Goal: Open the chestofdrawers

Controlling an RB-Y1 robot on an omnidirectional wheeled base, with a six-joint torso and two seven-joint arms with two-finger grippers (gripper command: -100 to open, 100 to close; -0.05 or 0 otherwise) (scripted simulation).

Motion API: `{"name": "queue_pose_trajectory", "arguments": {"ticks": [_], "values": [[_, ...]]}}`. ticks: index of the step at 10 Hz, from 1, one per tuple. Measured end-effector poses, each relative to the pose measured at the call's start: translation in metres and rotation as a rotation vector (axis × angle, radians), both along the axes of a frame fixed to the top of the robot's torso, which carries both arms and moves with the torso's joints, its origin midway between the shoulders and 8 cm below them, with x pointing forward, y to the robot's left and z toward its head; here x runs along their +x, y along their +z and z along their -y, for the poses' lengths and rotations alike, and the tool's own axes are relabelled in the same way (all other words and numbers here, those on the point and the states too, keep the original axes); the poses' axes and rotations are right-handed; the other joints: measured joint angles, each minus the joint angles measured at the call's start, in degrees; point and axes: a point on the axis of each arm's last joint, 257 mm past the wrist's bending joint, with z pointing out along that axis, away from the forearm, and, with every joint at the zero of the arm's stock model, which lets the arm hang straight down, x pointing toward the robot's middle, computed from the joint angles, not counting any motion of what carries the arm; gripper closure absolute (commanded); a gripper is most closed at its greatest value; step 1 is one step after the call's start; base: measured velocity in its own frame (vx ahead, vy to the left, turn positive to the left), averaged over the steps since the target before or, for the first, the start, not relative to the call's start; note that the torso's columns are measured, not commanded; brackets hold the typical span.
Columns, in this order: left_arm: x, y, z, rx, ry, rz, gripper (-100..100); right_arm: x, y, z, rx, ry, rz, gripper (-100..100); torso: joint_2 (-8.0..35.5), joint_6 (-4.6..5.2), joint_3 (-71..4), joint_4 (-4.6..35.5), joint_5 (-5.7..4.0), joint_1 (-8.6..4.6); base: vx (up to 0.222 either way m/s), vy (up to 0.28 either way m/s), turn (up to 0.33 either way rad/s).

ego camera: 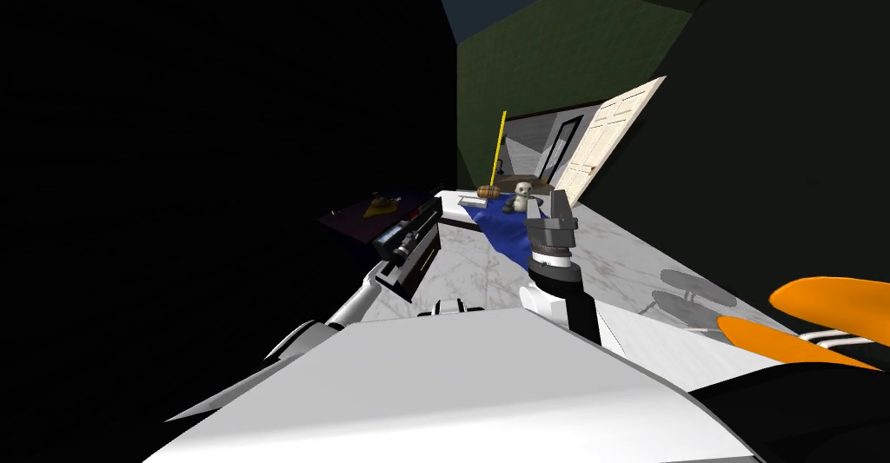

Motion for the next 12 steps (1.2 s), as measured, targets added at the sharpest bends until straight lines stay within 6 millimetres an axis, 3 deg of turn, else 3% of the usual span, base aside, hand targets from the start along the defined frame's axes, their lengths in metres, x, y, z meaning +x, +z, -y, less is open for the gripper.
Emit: {"name": "queue_pose_trajectory", "arguments": {"ticks": [3, 5, 12], "values": [[0.004, 0.005, 0.005, 0.001, 0.0, 0.01, 100, 0.0, 0.0, 0.0, 0.0, 0.0, 0.0, 0, 0.21, 0.16, 0.14, 0.02, -0.1, -0.4, -0.083, -0.145, 0.01], [0.005, -0.002, 0.01, -0.004, 0.01, 0.0, 100, 0.0, 0.0, 0.0, 0.0, 0.0, 0.0, 0, -0.1, 0.14, -0.04, 0.05, 0.05, 0.25, -0.061, 0.026, -0.079], [0.029, 0.004, 0.034, -0.009, 0.074, 0.025, 100, 0.0, 0.0, 0.0, 0.0, 0.0, 0.0, 0, 0.15, 0.15, 0.1, 0.04, -0.1, -0.43, -0.054, 0.054, -0.062]]}}
